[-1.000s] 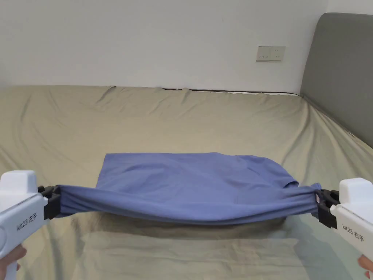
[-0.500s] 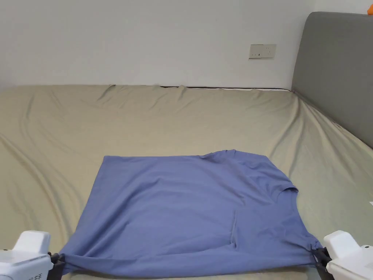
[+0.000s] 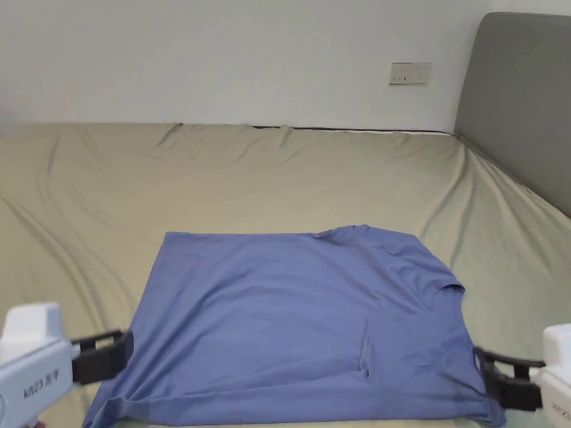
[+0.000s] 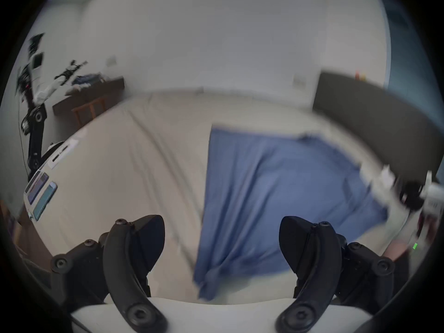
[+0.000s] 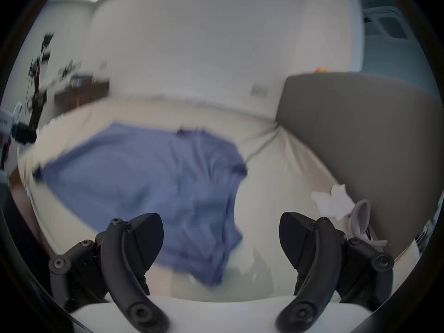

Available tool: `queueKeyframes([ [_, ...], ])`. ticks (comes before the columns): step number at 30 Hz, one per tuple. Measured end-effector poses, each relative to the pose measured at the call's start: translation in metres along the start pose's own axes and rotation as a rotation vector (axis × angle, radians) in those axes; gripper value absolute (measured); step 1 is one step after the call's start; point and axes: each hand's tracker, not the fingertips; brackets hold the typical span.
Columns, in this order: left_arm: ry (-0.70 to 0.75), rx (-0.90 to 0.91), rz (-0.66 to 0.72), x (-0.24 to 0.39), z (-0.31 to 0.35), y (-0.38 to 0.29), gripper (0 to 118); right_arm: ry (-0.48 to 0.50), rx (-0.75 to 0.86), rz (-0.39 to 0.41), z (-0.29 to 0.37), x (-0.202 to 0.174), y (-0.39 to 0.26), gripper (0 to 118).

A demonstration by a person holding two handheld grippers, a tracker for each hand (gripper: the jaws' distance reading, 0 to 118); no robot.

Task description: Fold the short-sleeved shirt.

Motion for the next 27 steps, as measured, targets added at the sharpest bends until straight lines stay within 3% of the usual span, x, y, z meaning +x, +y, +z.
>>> queueKeyframes([
  [2,-0.004,0.201,-0.011,0.021,0.039,0.030,96,0.009,0.151,-0.083,0.025,-0.005,0.033,102],
  [4,0.012,0.376,-0.029,0.037,0.072,0.045,90,-0.005,0.272,-0.115,0.042,-0.014,0.061,102],
  [6,0.030,0.541,-0.048,0.050,0.092,0.050,72,-0.008,0.394,-0.113,0.056,-0.025,0.079,101],
  [7,0.041,0.596,-0.065,0.057,0.099,0.050,54,-0.011,0.431,-0.113,0.060,-0.029,0.084,99],
  [8,0.057,0.602,-0.089,0.064,0.101,0.048,39,0.000,0.446,-0.133,0.063,-0.040,0.089,92],
  [9,0.067,0.599,-0.102,0.066,0.095,0.045,20,-0.010,0.464,-0.133,0.062,-0.046,0.089,75],
  [10,0.063,0.601,-0.102,0.068,0.090,0.040,0,-0.025,0.465,-0.129,0.059,-0.052,0.088,36],
  [11,0.061,0.595,-0.106,0.070,0.087,0.035,0,-0.065,0.442,-0.117,0.052,-0.058,0.087,5],
  [13,0.013,0.502,-0.145,0.068,0.075,0.025,0,-0.092,0.439,-0.061,0.045,-0.064,0.081,3],
  [14,0.014,0.487,-0.163,0.067,0.068,0.017,0,0.002,0.370,-0.129,0.043,-0.063,0.075,1],
  [15,0.040,0.488,-0.165,0.067,0.062,0.009,0,0.003,0.356,-0.148,0.040,-0.064,0.069,0],
  [17,0.040,0.463,-0.172,0.064,0.054,-0.001,0,-0.082,0.458,0.055,0.037,-0.070,0.069,0],
  [18,0.037,0.438,-0.184,0.063,0.049,-0.003,0,-0.033,0.376,-0.024,0.033,-0.070,0.067,0],
  [19,0.039,0.424,-0.192,0.062,0.046,-0.004,0,-0.017,0.358,-0.044,0.030,-0.071,0.065,0],
  [20,0.040,0.421,-0.197,0.061,0.045,-0.004,0,-0.034,0.381,-0.017,0.024,-0.067,0.063,0],
  [27,0.038,0.389,-0.126,0.051,0.049,0.006,0,-0.020,0.365,-0.025,0.020,-0.068,0.062,0],
])
